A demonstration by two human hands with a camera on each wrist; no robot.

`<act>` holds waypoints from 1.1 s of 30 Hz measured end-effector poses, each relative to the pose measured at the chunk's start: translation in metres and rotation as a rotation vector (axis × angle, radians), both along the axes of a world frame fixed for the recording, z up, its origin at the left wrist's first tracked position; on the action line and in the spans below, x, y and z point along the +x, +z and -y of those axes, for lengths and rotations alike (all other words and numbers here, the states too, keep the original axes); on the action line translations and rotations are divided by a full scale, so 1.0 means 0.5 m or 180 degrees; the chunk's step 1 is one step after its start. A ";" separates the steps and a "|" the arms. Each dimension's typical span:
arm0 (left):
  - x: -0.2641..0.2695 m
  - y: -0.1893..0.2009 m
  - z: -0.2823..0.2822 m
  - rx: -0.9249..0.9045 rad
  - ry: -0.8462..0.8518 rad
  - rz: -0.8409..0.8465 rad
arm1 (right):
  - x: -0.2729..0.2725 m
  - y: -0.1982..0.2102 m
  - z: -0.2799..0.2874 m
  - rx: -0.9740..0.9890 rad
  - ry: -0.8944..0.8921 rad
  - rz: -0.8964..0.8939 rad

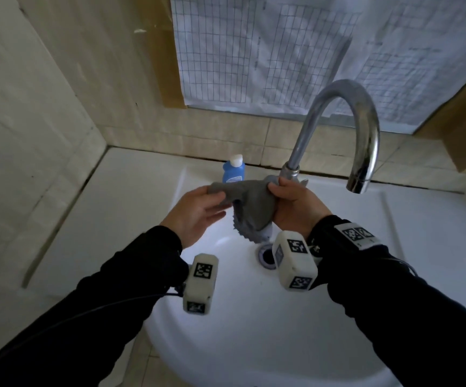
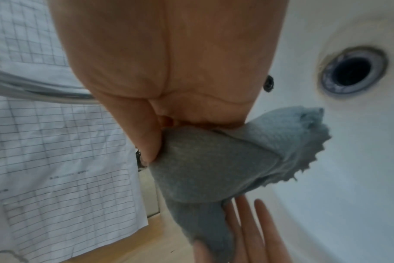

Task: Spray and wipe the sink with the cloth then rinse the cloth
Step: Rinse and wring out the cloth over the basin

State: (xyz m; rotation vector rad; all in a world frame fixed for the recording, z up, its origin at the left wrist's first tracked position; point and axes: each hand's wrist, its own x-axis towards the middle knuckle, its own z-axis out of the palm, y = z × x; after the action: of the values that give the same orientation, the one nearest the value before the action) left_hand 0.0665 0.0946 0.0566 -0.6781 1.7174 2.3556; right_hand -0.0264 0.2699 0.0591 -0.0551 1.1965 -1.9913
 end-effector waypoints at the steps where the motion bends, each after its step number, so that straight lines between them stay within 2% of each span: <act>1: -0.002 0.001 0.008 -0.0011 0.0095 -0.0035 | -0.002 -0.005 0.002 0.0047 -0.0019 0.0002; 6: 0.003 -0.009 0.053 -0.0195 0.0295 0.0057 | 0.010 -0.018 0.024 0.0540 -0.0122 0.0026; 11: 0.017 -0.018 0.090 -0.0351 0.0437 0.0089 | 0.025 -0.026 0.063 0.0780 -0.0150 0.0054; 17: 0.018 -0.027 0.133 -0.0883 0.0644 0.0310 | 0.023 -0.032 0.097 0.1375 -0.0063 -0.0385; 22: 0.007 -0.031 0.157 -0.1533 0.0305 0.0468 | 0.021 -0.039 0.116 0.1210 0.0043 -0.0429; 27: -0.009 -0.024 0.182 -0.1425 -0.0287 0.0613 | 0.010 -0.041 0.145 0.1293 -0.0001 -0.0477; 29: -0.018 -0.024 0.193 -0.2007 -0.0553 0.0561 | 0.002 -0.043 0.157 0.1609 0.0036 -0.0685; 31: -0.029 -0.023 0.202 -0.2671 -0.0595 0.0417 | -0.005 -0.040 0.171 0.1948 0.0102 -0.1015; 33: -0.042 -0.021 0.220 -0.2837 -0.0523 0.0255 | -0.014 -0.035 0.185 0.2199 0.0093 -0.1323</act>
State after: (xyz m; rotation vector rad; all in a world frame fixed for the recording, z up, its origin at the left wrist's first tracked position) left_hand 0.0453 -0.0154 0.0463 -0.6682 2.6338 1.3494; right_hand -0.0336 0.1772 0.0416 -0.1392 2.0795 -1.4800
